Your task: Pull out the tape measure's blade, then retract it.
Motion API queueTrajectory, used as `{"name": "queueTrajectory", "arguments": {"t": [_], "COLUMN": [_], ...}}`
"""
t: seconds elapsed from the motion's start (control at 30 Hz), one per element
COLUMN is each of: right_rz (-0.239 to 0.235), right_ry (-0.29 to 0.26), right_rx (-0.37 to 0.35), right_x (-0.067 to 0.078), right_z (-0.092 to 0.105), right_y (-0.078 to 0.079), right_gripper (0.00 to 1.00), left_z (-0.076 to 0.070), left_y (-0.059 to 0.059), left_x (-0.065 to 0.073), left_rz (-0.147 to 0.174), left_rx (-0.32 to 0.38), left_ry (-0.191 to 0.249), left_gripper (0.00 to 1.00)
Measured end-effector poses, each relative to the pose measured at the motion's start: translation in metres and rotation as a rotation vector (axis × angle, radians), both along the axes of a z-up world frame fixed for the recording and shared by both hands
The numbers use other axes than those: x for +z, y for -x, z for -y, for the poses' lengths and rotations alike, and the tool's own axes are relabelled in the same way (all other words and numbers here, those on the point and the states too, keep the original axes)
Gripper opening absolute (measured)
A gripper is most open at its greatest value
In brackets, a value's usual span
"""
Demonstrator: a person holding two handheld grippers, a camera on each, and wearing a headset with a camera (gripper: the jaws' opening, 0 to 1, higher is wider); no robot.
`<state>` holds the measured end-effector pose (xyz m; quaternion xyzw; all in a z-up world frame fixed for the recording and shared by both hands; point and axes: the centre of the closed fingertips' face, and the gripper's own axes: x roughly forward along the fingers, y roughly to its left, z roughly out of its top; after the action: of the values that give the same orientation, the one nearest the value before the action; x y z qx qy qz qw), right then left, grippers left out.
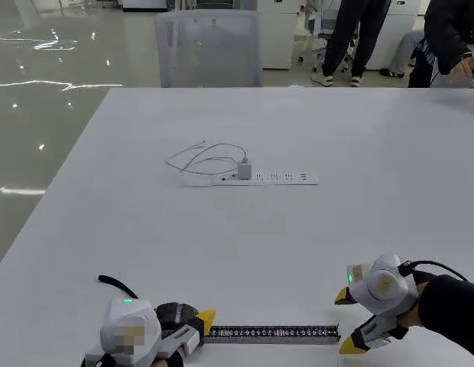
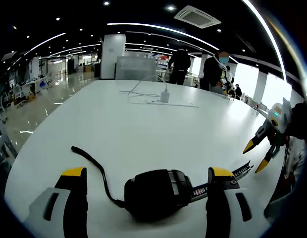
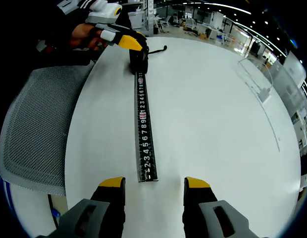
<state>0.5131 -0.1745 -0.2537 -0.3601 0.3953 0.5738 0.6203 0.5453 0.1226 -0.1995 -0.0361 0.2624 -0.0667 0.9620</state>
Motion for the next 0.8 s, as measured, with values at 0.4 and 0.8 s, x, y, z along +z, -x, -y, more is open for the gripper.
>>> {"name": "queueTrajectory", "arguments": {"t": [0.4,0.8], "right_rz": [-0.018,0.013], "right_ry": [0.007,0.016], "right_rx": [0.031,0.049], "right_x": [-0.009,-0.012], "right_z": [-0.003,-0.003], "right_y": [0.006,0.007], "right_gripper": [0.21,0.11], "left_z": [0.005,0.01], "left_y": [0.0,0.003], "left_x": [-0.001,-0.007], "left_rz": [0.006,-0.009], "left_rx": [-0.022,-0.034], "left_ry": [-0.021,-0.03], "left_gripper": [0.99,0.99]}}
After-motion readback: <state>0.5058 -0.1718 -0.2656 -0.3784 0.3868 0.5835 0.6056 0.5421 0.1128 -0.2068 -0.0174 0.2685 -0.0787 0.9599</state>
